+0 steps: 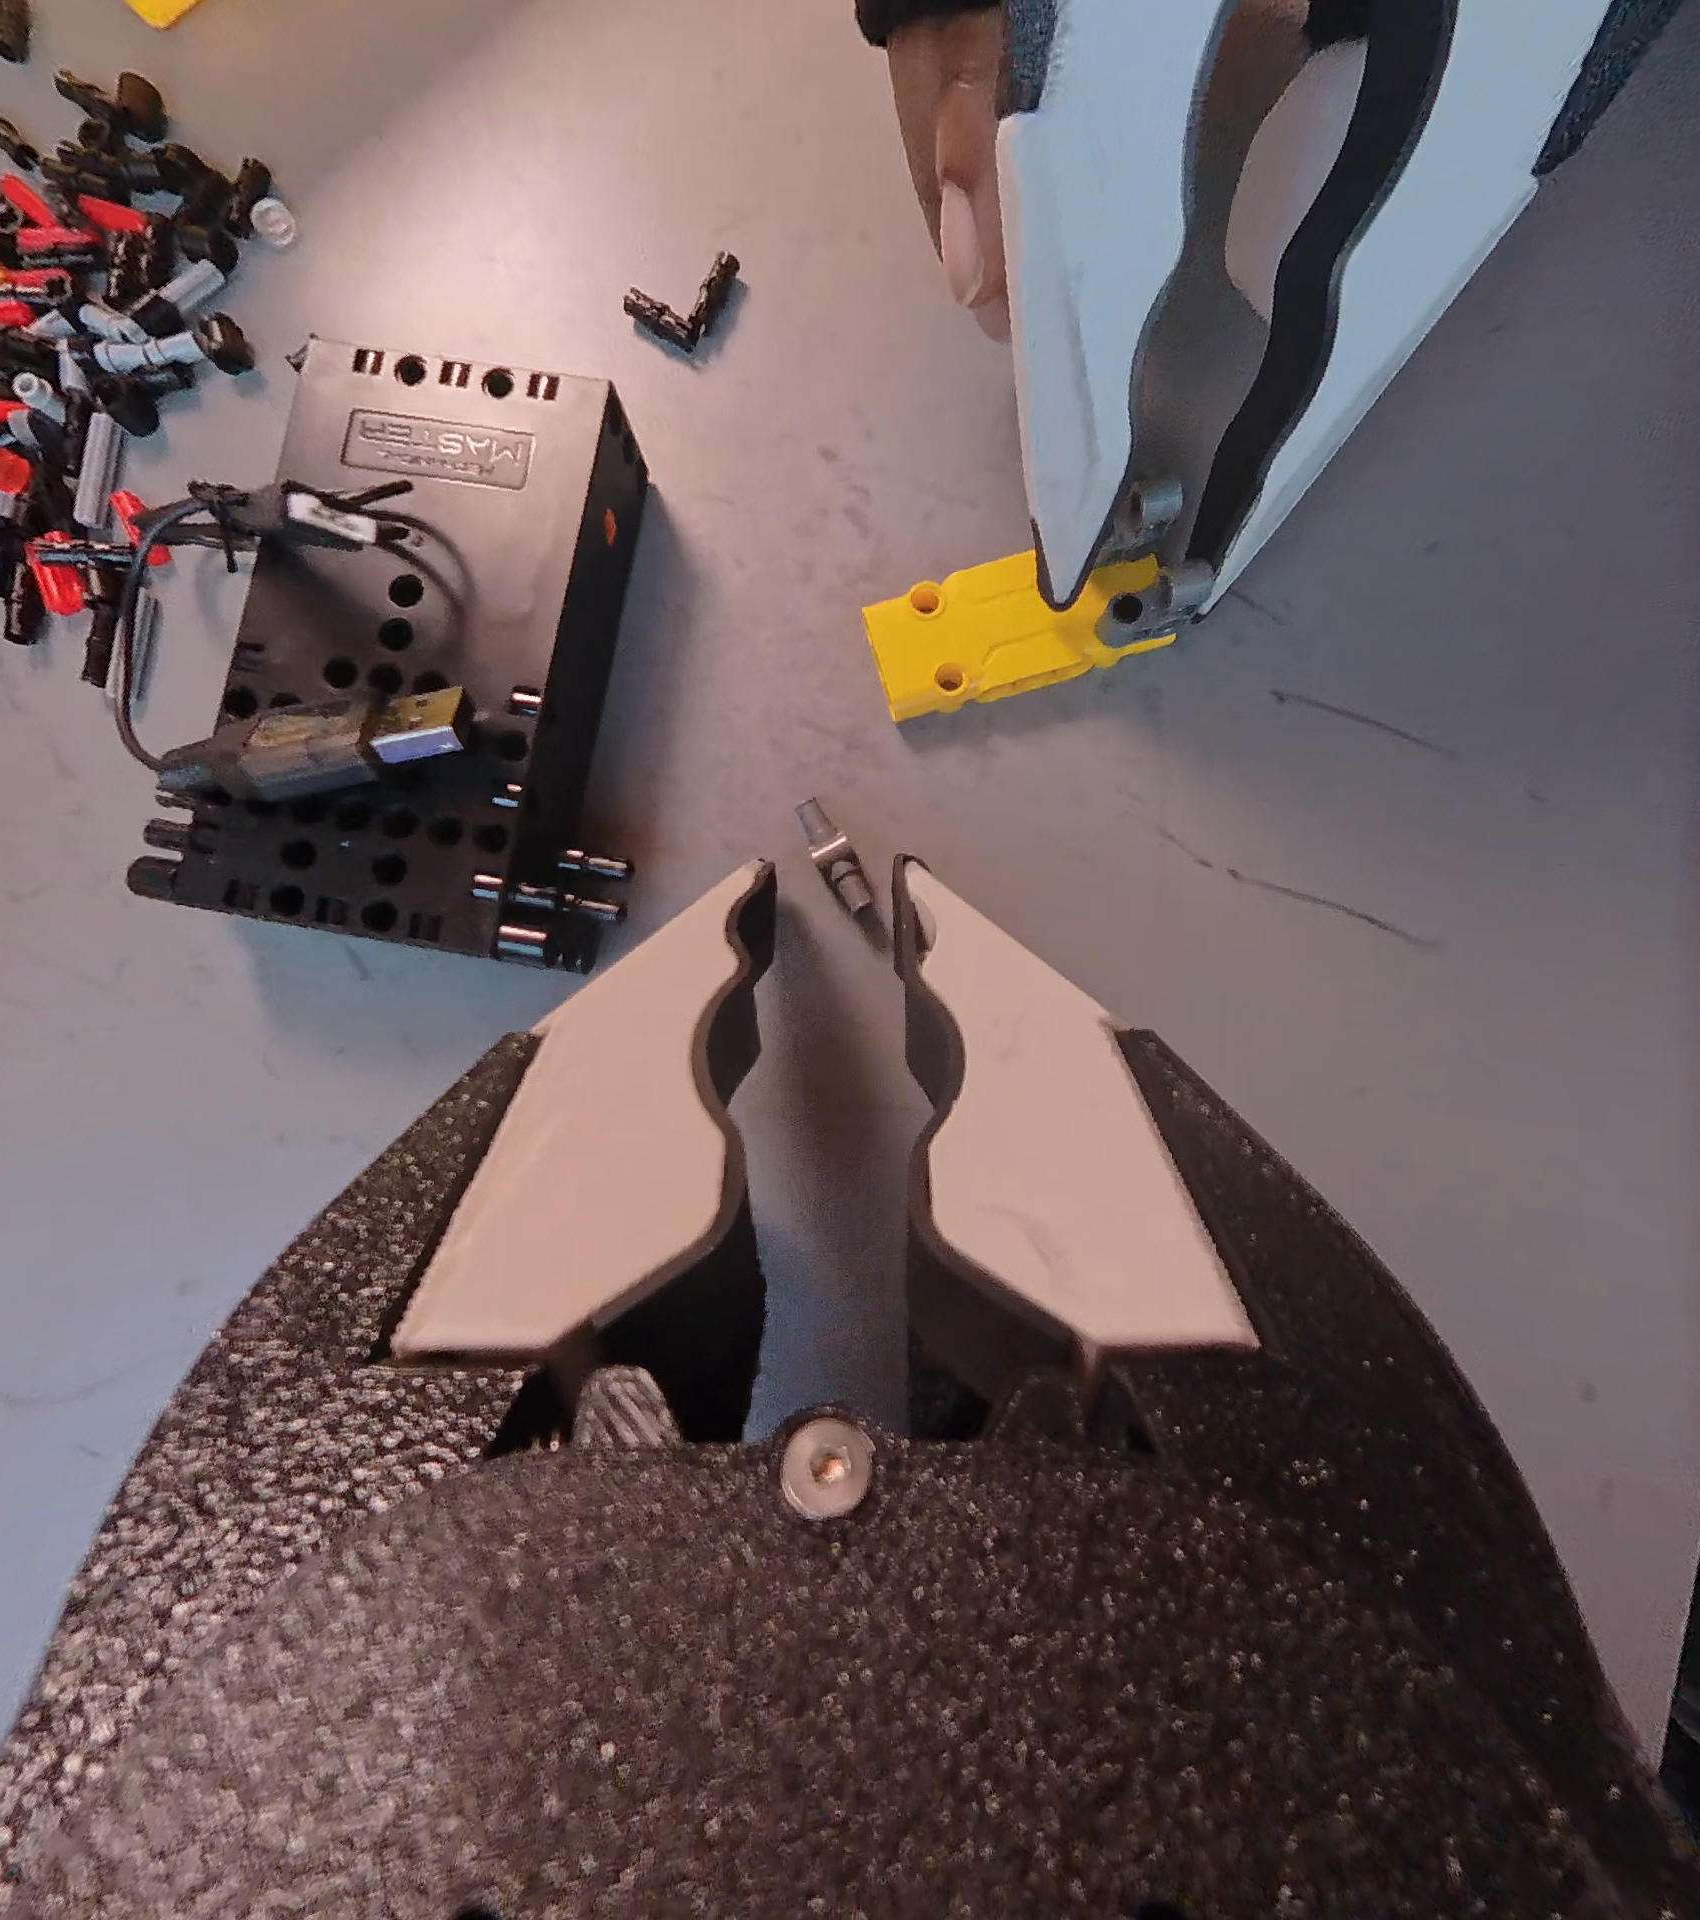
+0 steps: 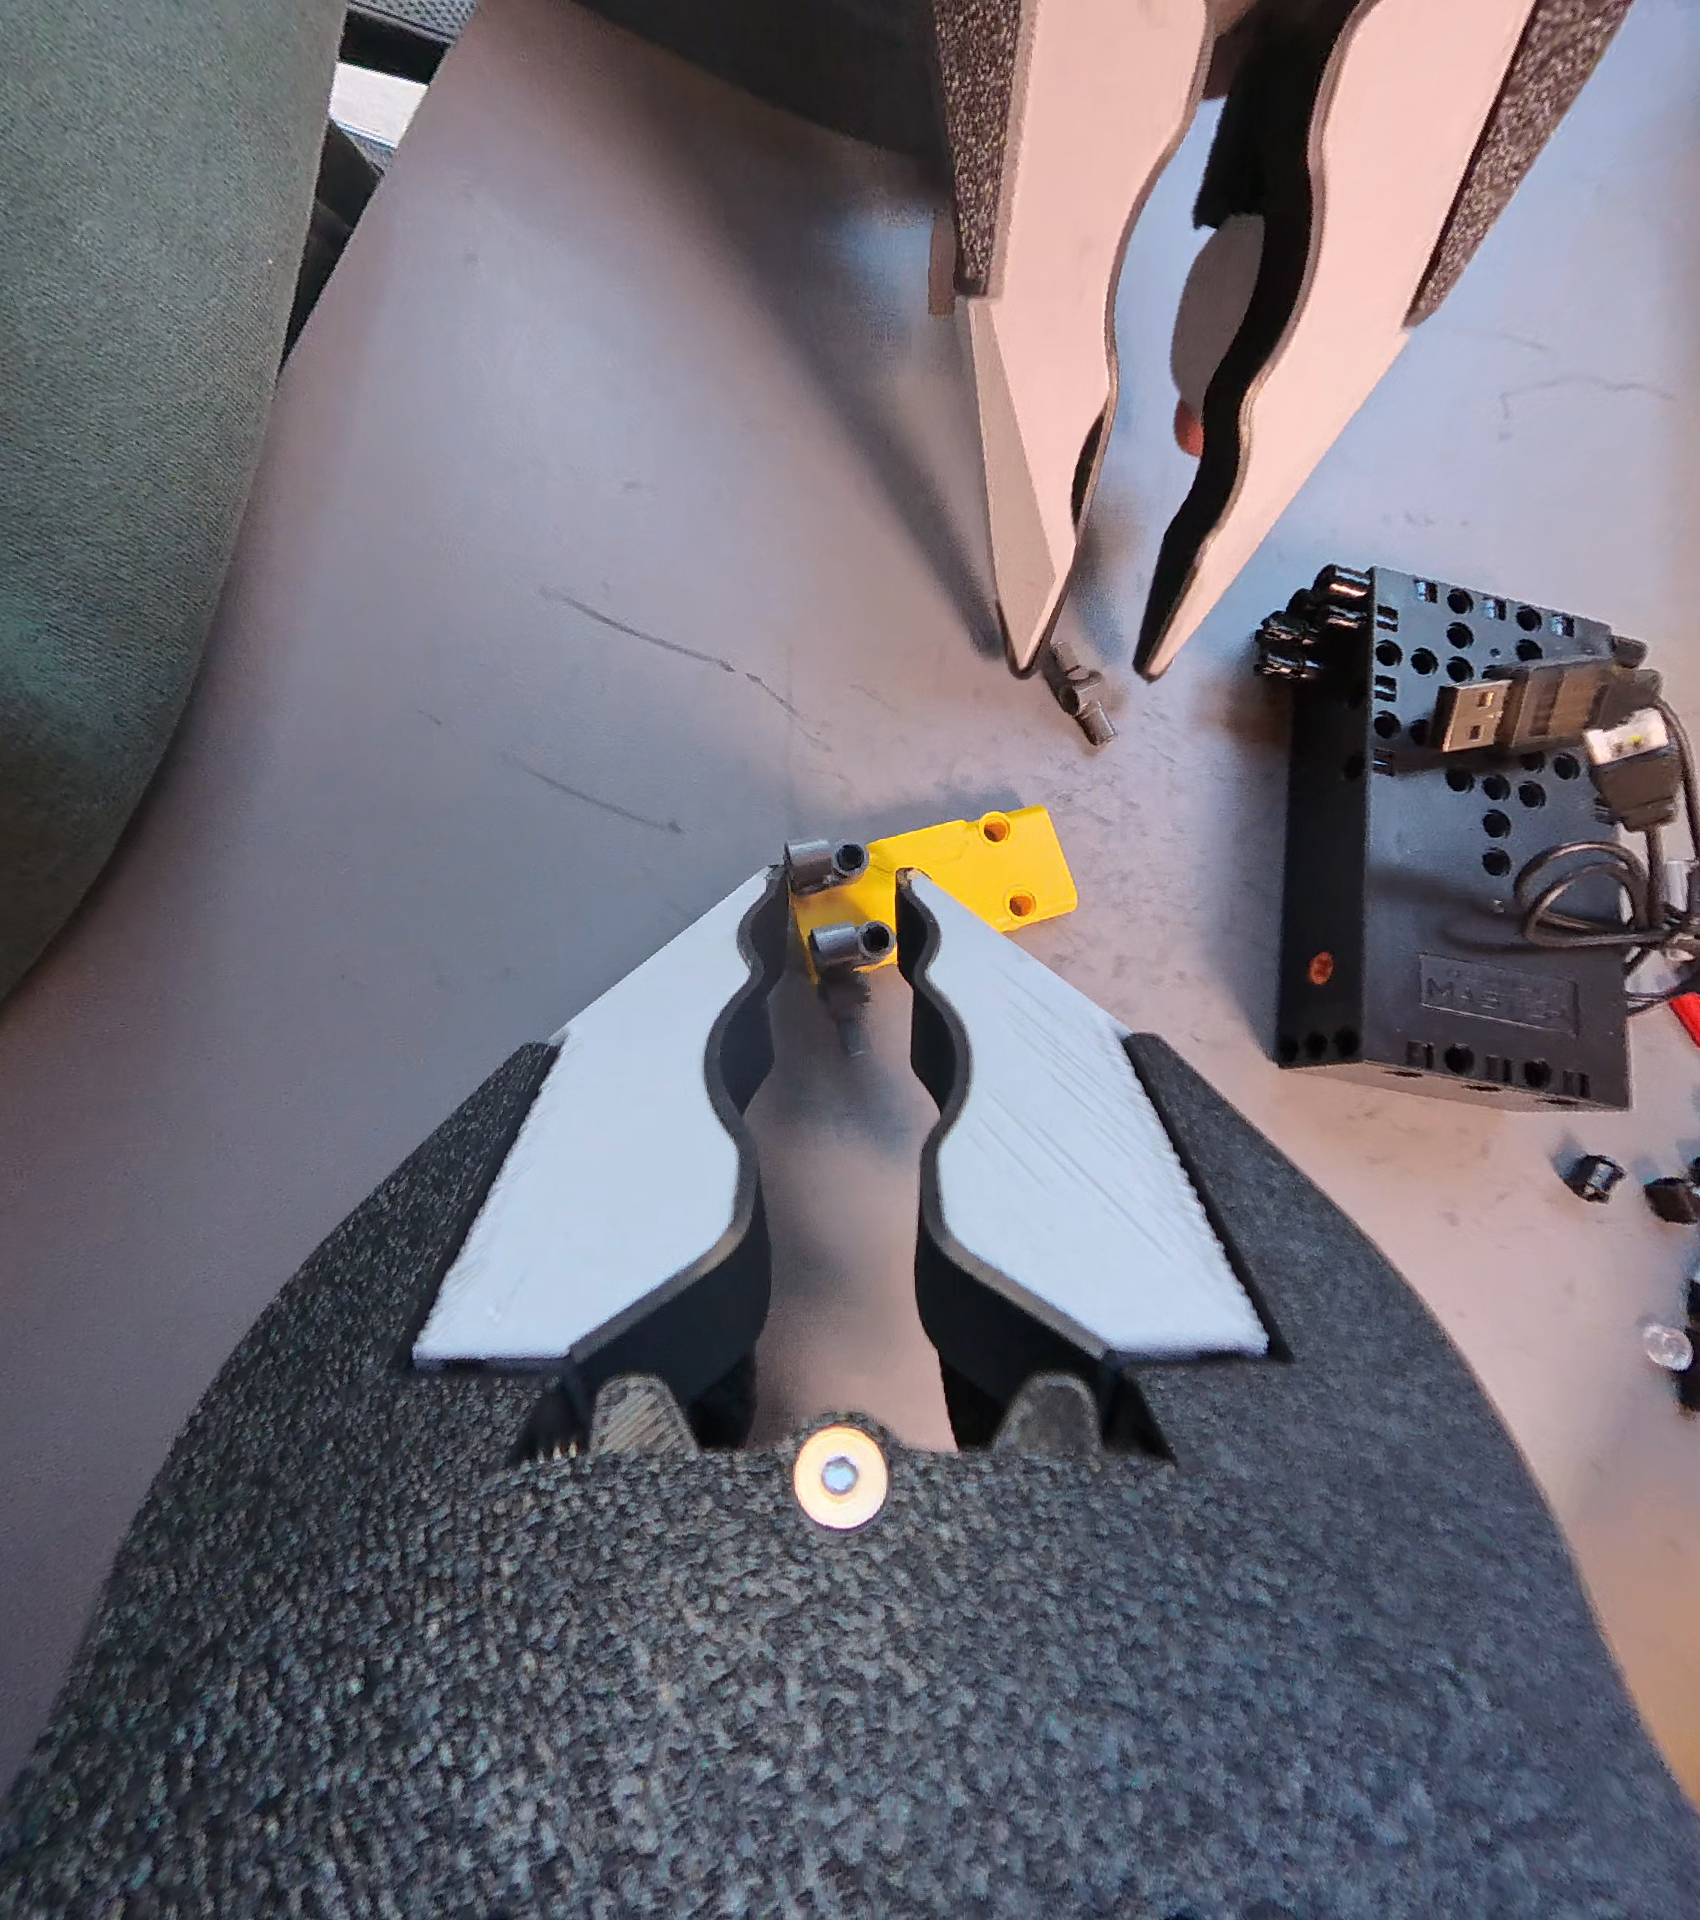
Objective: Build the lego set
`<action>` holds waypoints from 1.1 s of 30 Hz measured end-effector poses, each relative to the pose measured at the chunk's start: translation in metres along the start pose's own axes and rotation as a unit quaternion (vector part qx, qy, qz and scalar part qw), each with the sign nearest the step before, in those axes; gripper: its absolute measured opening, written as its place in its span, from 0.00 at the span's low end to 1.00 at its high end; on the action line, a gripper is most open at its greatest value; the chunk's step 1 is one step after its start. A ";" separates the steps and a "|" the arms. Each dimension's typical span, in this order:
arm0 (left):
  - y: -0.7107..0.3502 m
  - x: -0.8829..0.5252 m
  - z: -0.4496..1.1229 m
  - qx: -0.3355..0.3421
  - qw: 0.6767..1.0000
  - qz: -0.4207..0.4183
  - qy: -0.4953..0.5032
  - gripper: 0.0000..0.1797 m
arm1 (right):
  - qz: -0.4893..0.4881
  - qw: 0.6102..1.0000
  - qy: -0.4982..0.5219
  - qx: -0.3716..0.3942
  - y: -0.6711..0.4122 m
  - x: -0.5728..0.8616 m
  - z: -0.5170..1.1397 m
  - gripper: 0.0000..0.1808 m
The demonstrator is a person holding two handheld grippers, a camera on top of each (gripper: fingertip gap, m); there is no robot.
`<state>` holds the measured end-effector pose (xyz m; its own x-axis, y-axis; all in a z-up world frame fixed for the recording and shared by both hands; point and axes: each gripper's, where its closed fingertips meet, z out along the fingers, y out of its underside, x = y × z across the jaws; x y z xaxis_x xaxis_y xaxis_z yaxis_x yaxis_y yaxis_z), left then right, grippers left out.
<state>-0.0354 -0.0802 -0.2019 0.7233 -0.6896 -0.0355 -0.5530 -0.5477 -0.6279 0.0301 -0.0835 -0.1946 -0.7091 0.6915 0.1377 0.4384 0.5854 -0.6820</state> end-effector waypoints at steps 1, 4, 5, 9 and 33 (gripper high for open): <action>0.001 0.000 0.002 -0.003 1.000 -0.005 0.003 0.11 | -0.001 1.000 -0.001 0.000 0.000 0.000 0.001 0.10; 0.001 0.001 0.004 -0.004 1.000 -0.010 0.012 0.08 | -0.004 1.000 -0.004 0.002 0.000 0.001 0.001 0.09; 0.001 0.001 0.004 -0.003 1.000 -0.009 0.012 0.07 | -0.004 1.000 -0.004 0.002 0.001 0.002 0.001 0.09; 0.001 0.009 0.004 0.001 1.000 0.013 0.026 0.04 | 0.000 1.000 -0.007 0.013 0.001 0.002 0.002 0.08; -0.023 0.055 0.011 0.027 0.997 0.000 0.079 0.03 | 0.013 0.999 -0.016 0.042 -0.004 0.000 0.005 0.07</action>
<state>0.0217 -0.1008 -0.1982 0.6460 -0.7586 0.0844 -0.5278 -0.5239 -0.6685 0.0252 -0.0881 -0.1952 -0.7158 0.6915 0.0967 0.4100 0.5284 -0.7434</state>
